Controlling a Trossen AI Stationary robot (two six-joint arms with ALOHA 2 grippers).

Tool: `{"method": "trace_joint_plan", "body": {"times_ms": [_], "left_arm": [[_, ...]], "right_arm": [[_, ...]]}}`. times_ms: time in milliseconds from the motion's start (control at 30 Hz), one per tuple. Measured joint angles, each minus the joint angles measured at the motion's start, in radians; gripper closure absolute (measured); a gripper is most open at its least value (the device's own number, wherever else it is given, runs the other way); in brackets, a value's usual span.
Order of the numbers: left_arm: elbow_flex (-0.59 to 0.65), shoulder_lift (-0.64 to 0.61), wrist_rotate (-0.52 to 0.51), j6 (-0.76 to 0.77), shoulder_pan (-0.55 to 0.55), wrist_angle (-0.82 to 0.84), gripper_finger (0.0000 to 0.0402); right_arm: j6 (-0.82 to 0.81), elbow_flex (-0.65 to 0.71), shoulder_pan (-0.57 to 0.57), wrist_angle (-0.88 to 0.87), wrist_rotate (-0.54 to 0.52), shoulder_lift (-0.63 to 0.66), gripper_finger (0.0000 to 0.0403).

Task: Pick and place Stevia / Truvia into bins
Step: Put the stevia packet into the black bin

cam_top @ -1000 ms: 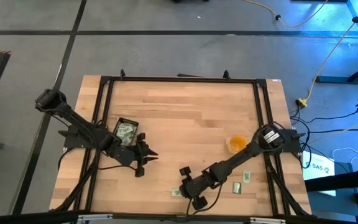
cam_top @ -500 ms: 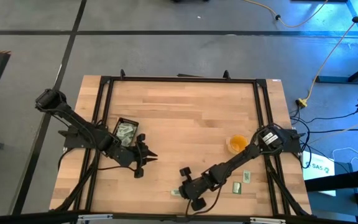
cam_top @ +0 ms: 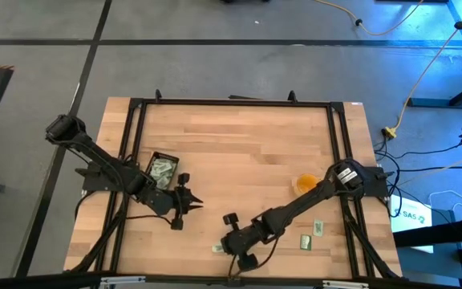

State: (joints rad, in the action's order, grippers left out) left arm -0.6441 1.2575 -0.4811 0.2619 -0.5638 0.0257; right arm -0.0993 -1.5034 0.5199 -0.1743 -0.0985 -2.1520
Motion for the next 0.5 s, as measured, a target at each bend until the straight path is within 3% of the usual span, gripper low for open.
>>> {"method": "trace_joint_plan", "body": {"times_ms": [133,200,500], "left_arm": [[0.0,0.0,0.04,-0.065,-0.005,0.0,0.0347],[0.0,0.004,0.04,-0.107,-0.016,-0.001,0.0341],[0.0,0.054,0.038,-0.284,-0.081,-0.15,0.0291]], "right_arm": [[0.051,-0.003,-0.04,0.05,0.221,0.045,0.0401],[0.056,-0.004,-0.061,0.075,0.282,0.069,0.0401],[-0.03,-0.005,-0.151,0.273,0.275,0.102,0.0401]]}}
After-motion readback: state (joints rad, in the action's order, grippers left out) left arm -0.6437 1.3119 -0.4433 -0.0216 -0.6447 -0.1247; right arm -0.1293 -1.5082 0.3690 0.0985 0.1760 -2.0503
